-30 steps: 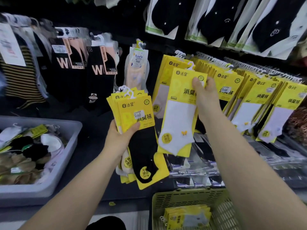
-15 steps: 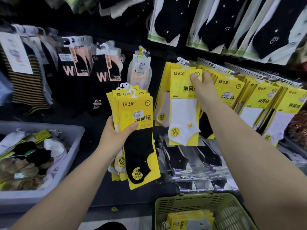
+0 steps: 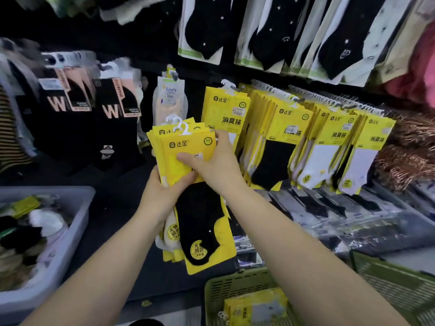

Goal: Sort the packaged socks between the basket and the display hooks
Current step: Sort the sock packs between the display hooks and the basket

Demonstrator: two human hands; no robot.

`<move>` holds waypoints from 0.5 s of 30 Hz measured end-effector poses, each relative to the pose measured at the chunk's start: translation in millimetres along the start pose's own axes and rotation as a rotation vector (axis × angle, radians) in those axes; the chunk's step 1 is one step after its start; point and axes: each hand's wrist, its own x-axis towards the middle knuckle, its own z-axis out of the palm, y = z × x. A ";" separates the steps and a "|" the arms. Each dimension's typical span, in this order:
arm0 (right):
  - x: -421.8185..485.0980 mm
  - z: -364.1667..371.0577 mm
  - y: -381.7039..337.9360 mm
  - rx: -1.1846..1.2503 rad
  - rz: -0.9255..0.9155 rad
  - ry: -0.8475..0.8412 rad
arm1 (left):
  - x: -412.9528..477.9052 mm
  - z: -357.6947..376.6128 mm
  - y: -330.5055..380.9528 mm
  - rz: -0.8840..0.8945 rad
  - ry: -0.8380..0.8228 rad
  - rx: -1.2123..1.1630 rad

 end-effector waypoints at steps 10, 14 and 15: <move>12.4 -41.7 21.4 0.236 0.018 0.035 | -3.0 10.0 -6.1 0.005 0.002 -0.052; 30.3 -63.7 21.8 0.351 0.064 0.252 | 0.0 1.7 -6.1 0.017 0.029 0.005; 36.9 -70.0 20.1 0.360 0.052 0.275 | 1.7 -1.4 -6.5 0.016 0.047 0.020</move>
